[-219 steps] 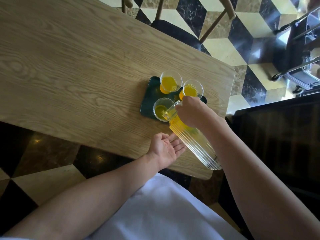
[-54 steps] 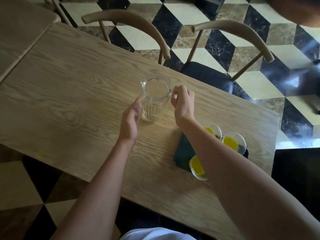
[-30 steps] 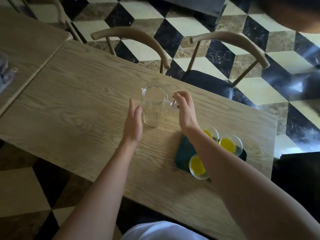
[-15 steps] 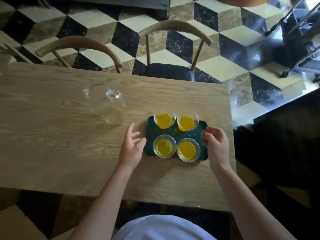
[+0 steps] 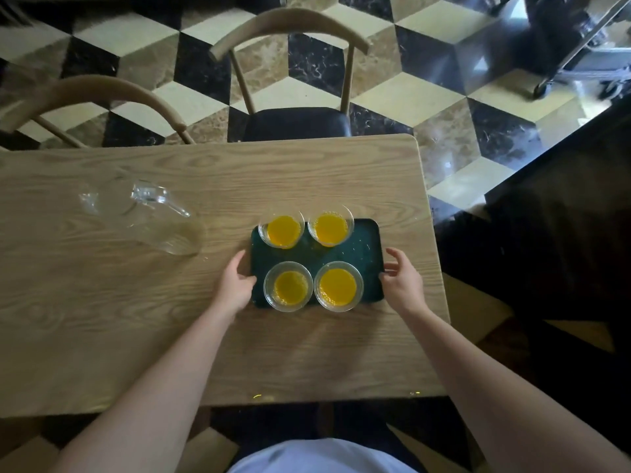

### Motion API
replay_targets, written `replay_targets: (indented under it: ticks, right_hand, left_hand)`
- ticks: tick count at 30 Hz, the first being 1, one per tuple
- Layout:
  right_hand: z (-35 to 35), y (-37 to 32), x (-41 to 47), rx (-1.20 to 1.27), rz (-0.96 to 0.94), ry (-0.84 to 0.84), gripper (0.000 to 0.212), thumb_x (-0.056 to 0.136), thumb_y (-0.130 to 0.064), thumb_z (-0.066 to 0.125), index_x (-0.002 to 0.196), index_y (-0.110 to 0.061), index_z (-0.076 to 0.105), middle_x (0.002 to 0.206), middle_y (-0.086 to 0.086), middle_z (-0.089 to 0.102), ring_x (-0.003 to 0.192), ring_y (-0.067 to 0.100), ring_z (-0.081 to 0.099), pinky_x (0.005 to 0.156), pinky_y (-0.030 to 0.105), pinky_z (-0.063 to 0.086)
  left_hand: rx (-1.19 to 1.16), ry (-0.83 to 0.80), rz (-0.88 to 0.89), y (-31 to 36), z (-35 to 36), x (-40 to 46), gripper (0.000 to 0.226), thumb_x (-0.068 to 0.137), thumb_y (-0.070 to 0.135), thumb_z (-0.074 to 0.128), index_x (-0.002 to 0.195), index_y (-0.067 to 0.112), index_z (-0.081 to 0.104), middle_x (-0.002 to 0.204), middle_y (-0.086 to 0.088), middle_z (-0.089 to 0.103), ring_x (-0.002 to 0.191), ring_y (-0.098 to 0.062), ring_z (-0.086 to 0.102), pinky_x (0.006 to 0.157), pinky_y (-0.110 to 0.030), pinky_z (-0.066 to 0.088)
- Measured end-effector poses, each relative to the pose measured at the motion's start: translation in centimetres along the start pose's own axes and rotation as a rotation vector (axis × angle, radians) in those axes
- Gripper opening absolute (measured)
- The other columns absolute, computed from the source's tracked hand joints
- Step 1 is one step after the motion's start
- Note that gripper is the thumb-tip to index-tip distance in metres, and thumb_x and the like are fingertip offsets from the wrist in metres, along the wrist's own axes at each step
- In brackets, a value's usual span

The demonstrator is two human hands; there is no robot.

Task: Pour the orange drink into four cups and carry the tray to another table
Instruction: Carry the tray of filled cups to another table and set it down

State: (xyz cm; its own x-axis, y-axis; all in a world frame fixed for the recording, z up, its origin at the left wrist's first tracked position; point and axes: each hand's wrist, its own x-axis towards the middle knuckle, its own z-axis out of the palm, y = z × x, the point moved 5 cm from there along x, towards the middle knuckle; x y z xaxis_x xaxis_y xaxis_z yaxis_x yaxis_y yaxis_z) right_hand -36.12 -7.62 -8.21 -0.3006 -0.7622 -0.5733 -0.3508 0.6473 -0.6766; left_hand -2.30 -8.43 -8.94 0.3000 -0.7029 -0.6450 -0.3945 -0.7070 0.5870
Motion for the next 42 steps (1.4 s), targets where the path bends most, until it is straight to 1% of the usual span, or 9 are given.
replay_targets:
  ticks: [4,7,11,17,22,27,31,36,42]
  right_hand:
    - [0.7,0.1,1.2,-0.018,-0.052,-0.014,0.071,0.09,0.007,0.049,0.147,-0.035,0.045,0.119,-0.004,0.065,0.1,0.011,0.064,0.068,0.02,0.053]
    - [0.8,0.5,2.0,-0.041,-0.085,-0.044,0.076,0.089,0.01,0.046,0.149,-0.037,0.043,0.121,-0.002,0.064,0.104,0.013,0.064,0.078,0.021,0.055]
    - [0.7,0.8,2.6,-0.075,-0.106,-0.073,0.075,0.091,0.013,0.047,0.15,-0.034,0.041,0.119,-0.001,0.064,0.1,0.007,0.065,0.071,0.011,0.052]
    - [0.8,1.4,2.9,-0.113,-0.12,-0.094,0.078,0.091,0.011,0.048,0.151,-0.036,0.036,0.128,0.001,0.067,0.106,0.008,0.064,0.091,0.029,0.057]
    - [1.0,1.6,3.0,-0.136,-0.114,-0.101,0.081,0.089,0.012,0.049,0.152,-0.036,0.034,0.131,0.002,0.067,0.109,0.009,0.065,0.081,0.015,0.051]
    - [0.9,1.6,3.2,-0.151,-0.123,-0.149,0.08,0.091,0.013,0.05,0.154,-0.034,0.031,0.133,0.001,0.065,0.118,0.011,0.061,0.083,0.012,0.048]
    - [0.3,1.3,3.1,-0.141,-0.131,-0.127,0.081,0.09,0.012,0.05,0.153,-0.034,0.034,0.128,0.0,0.067,0.111,0.009,0.063,0.092,0.024,0.053]
    - [-0.8,0.5,2.5,-0.069,-0.143,-0.134,0.08,0.09,0.012,0.049,0.152,-0.036,0.035,0.117,-0.004,0.072,0.105,0.015,0.068,0.086,0.043,0.06]
    - [-3.0,-2.3,0.4,0.02,-0.179,-0.149,0.077,0.093,0.013,0.049,0.155,-0.031,0.033,0.116,0.003,0.07,0.105,0.018,0.069,0.087,0.046,0.058]
  left_hand:
    - [0.054,-0.081,0.026,-0.2,0.4,0.7,0.074,0.098,0.006,0.058,0.156,0.039,0.026,0.106,-0.006,0.062,0.084,-0.016,0.06,0.062,-0.024,0.044]
    - [0.066,-0.129,0.027,-0.3,0.3,1.4,0.081,0.097,0.003,0.059,0.156,0.046,0.023,0.132,-0.016,0.057,0.108,-0.026,0.063,0.085,-0.036,0.054]
    - [0.051,-0.166,0.006,-0.8,0.1,2.1,0.086,0.094,-0.003,0.061,0.155,0.045,0.024,0.126,-0.014,0.059,0.117,-0.035,0.062,0.102,-0.052,0.05]
    - [0.026,-0.13,0.007,-1.1,0.2,2.0,0.082,0.096,-0.004,0.057,0.155,0.043,0.026,0.123,-0.016,0.062,0.114,-0.028,0.061,0.102,-0.04,0.049]
    - [-0.035,-0.114,-0.003,-1.3,0.4,2.2,0.082,0.095,-0.007,0.057,0.154,0.043,0.03,0.132,-0.019,0.059,0.119,-0.03,0.06,0.106,-0.045,0.049]
    - [-0.072,-0.126,0.034,-1.3,0.1,2.2,0.082,0.092,-0.009,0.061,0.154,0.038,0.033,0.118,-0.019,0.063,0.098,-0.022,0.063,0.102,-0.043,0.052]
    - [-0.108,-0.146,0.063,-1.0,0.2,1.7,0.08,0.092,-0.01,0.06,0.153,0.035,0.034,0.104,-0.015,0.065,0.077,-0.01,0.058,0.075,-0.017,0.053]
    - [-0.145,-0.15,0.092,0.1,-0.4,0.7,0.08,0.091,-0.01,0.061,0.152,0.036,0.037,0.101,-0.006,0.067,0.089,-0.012,0.065,0.091,-0.031,0.057]
    - [-0.23,-0.186,0.138,3.2,-1.6,-1.2,0.08,0.091,-0.018,0.055,0.154,0.028,0.035,0.104,-0.001,0.071,0.083,-0.004,0.072,0.071,-0.019,0.059]
